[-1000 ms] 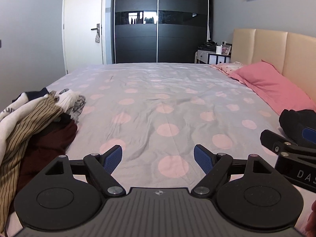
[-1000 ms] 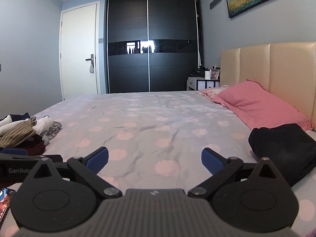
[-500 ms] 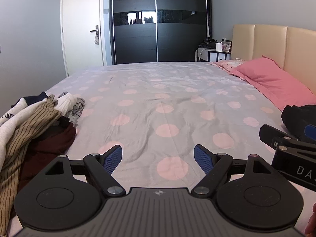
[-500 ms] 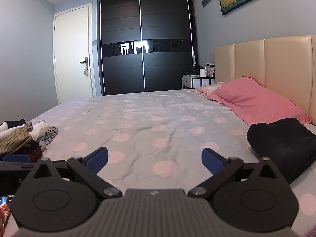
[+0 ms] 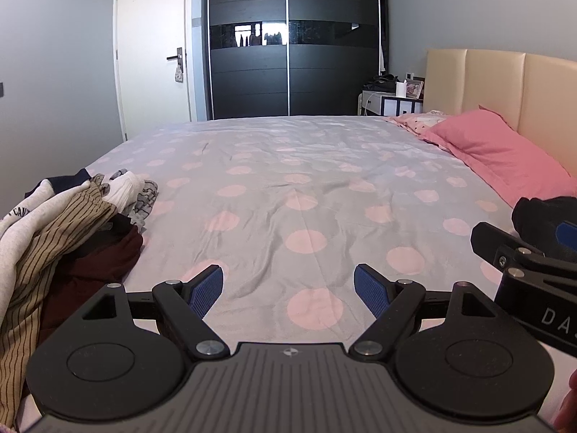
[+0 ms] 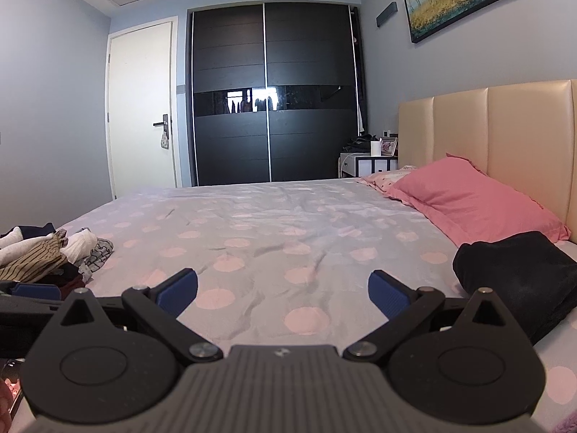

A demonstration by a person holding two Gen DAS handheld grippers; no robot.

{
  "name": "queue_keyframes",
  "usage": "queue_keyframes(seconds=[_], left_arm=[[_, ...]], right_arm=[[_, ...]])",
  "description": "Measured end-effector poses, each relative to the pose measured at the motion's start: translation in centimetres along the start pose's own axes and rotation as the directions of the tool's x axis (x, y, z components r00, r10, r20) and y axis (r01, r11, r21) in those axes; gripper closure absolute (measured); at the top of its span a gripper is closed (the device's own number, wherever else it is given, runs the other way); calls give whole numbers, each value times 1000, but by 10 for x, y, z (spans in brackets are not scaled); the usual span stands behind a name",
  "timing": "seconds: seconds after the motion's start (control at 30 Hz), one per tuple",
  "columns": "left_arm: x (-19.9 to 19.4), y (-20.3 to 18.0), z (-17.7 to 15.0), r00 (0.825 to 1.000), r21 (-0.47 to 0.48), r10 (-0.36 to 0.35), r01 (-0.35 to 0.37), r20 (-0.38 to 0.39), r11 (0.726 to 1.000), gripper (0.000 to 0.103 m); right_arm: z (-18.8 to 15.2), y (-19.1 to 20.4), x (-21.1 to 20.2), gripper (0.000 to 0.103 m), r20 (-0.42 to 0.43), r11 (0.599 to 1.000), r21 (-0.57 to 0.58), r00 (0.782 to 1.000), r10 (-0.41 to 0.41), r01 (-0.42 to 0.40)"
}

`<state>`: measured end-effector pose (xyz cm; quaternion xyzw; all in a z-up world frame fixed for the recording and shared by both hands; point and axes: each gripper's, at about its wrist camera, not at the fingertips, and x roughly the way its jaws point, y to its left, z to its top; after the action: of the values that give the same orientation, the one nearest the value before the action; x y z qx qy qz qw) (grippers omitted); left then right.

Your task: Fold clothes

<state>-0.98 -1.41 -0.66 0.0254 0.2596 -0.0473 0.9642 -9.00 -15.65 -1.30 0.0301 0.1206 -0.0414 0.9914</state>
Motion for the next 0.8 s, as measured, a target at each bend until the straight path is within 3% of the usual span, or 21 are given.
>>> queue_keyframes(seconds=[0.8], left_arm=[[-4,7,1,1000,-30,11,-10,5,999,23]], right_arm=[[0,5,-3,1,14,1000,-11,1000,19,-19]])
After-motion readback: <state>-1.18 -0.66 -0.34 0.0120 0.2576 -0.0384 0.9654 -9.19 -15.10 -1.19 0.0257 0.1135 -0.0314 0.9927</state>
